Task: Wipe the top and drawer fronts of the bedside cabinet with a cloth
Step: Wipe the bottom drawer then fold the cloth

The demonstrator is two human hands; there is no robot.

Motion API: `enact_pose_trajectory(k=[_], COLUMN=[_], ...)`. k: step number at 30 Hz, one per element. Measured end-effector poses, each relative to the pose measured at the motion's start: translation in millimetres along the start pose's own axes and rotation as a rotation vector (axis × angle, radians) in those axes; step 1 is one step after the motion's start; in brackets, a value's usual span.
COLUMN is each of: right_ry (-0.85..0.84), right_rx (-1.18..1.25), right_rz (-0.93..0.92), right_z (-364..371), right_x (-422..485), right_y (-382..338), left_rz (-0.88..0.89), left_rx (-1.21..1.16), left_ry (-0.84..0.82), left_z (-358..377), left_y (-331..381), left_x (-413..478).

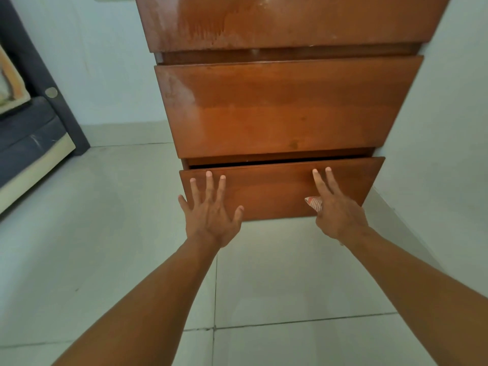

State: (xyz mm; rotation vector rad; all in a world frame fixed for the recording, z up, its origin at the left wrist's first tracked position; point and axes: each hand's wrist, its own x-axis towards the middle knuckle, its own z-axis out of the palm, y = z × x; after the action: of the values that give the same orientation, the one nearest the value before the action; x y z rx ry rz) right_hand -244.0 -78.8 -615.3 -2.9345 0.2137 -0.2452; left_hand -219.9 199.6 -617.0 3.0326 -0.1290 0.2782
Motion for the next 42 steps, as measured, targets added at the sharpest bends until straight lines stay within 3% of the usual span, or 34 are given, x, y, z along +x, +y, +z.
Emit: enact_pose_trajectory(k=[12, 15, 19, 24, 27, 32, 37, 42], right_ry=[-0.032, 0.008, -0.064, -0.104, -0.137, -0.343, -0.499, -0.664], right_rx=[0.073, 0.118, 0.203, 0.363, 0.471, 0.797, 0.836, 0.984], right_rz=[0.016, 0.001, -0.099, -0.062, -0.008, 0.038, 0.074, 0.135], right_z=[12, 13, -21, -150, -261, -466, -648, -757], right_x=[26, 17, -16, -52, -66, -71, -48, -19], right_y=[-8, -8, -30, -71, -103, -154, -181, -193], left_rz=[0.026, 0.055, 0.204, 0.293, 0.322, 0.351, 0.323, 0.308], left_rx=[0.049, 0.038, 0.035, -0.075, -0.262, -0.559, -0.648, -0.67], left_ry=[0.042, -0.034, -0.208, -0.395, -0.414, -0.406, -0.444, -0.456], left_z=[14, 13, -38, -180, -288, -488, -652, -763], left_y=[-7, -4, 5, 18, 35, 63, 71, 81], left_x=[26, 15, -17, -32, -26, -15, 15, 57])
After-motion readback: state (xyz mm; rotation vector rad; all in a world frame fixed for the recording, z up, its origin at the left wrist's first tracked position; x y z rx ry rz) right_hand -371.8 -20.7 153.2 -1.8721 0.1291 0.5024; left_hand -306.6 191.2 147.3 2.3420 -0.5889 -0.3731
